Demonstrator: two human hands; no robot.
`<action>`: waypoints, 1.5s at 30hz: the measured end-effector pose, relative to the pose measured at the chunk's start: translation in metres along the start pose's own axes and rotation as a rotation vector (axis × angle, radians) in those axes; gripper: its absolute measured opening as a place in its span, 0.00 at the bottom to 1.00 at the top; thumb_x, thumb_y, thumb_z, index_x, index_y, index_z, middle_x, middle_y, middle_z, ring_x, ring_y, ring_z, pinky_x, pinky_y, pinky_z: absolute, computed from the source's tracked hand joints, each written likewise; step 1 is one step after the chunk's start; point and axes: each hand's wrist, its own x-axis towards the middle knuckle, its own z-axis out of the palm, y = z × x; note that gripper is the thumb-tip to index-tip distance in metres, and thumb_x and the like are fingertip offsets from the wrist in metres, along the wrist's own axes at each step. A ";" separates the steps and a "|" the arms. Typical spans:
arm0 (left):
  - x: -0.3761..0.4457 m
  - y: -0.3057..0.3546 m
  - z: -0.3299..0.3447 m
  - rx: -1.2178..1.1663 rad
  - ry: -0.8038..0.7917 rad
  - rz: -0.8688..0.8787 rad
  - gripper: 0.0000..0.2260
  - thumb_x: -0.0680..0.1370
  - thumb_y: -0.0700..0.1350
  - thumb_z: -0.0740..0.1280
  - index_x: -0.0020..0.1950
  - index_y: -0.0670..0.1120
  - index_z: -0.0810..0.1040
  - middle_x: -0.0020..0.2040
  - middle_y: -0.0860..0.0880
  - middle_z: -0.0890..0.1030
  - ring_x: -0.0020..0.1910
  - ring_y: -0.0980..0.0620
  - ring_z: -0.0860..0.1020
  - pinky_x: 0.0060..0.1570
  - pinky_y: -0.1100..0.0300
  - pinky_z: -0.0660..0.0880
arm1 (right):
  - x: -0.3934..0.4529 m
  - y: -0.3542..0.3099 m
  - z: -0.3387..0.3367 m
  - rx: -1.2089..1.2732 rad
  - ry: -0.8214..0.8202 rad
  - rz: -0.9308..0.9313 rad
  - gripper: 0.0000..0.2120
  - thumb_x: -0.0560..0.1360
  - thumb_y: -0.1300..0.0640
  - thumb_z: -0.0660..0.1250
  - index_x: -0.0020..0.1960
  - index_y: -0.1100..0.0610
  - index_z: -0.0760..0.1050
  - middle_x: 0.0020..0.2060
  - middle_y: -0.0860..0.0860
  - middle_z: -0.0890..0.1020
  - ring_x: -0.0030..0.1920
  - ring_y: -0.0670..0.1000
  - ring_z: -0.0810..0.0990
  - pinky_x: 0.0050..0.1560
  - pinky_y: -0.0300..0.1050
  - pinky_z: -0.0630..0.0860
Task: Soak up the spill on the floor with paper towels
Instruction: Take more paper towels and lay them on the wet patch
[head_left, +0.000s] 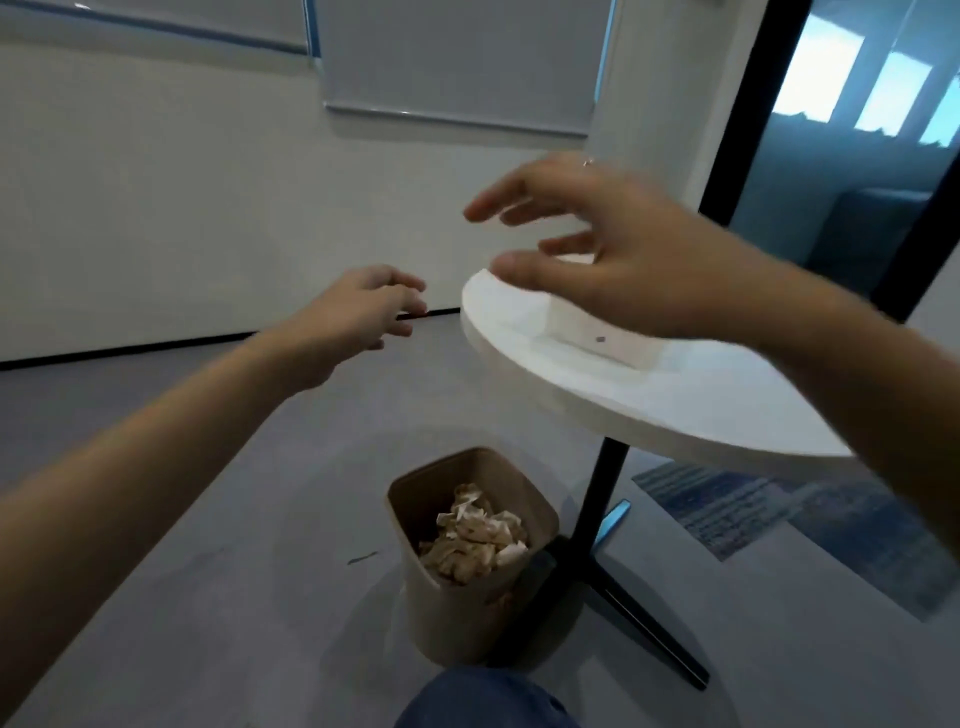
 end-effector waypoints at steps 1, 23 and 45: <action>0.003 0.009 0.000 0.030 -0.019 0.026 0.11 0.80 0.46 0.61 0.61 0.51 0.76 0.56 0.53 0.81 0.55 0.52 0.79 0.52 0.58 0.72 | 0.005 0.007 -0.021 -0.069 -0.037 0.002 0.16 0.77 0.48 0.65 0.64 0.45 0.73 0.63 0.41 0.74 0.63 0.38 0.72 0.62 0.39 0.73; 0.042 0.080 0.033 0.216 -0.219 0.239 0.10 0.80 0.46 0.62 0.60 0.49 0.77 0.56 0.51 0.80 0.57 0.52 0.78 0.49 0.62 0.73 | 0.051 0.177 -0.094 -0.299 -0.409 0.314 0.16 0.79 0.65 0.58 0.41 0.52 0.81 0.48 0.42 0.80 0.52 0.44 0.76 0.61 0.43 0.67; 0.059 0.089 0.062 0.267 -0.241 0.241 0.11 0.80 0.45 0.61 0.61 0.49 0.77 0.57 0.50 0.80 0.56 0.52 0.79 0.47 0.63 0.74 | 0.040 0.211 -0.043 -0.009 -0.304 0.277 0.18 0.70 0.79 0.64 0.47 0.60 0.83 0.46 0.47 0.77 0.49 0.53 0.75 0.63 0.52 0.73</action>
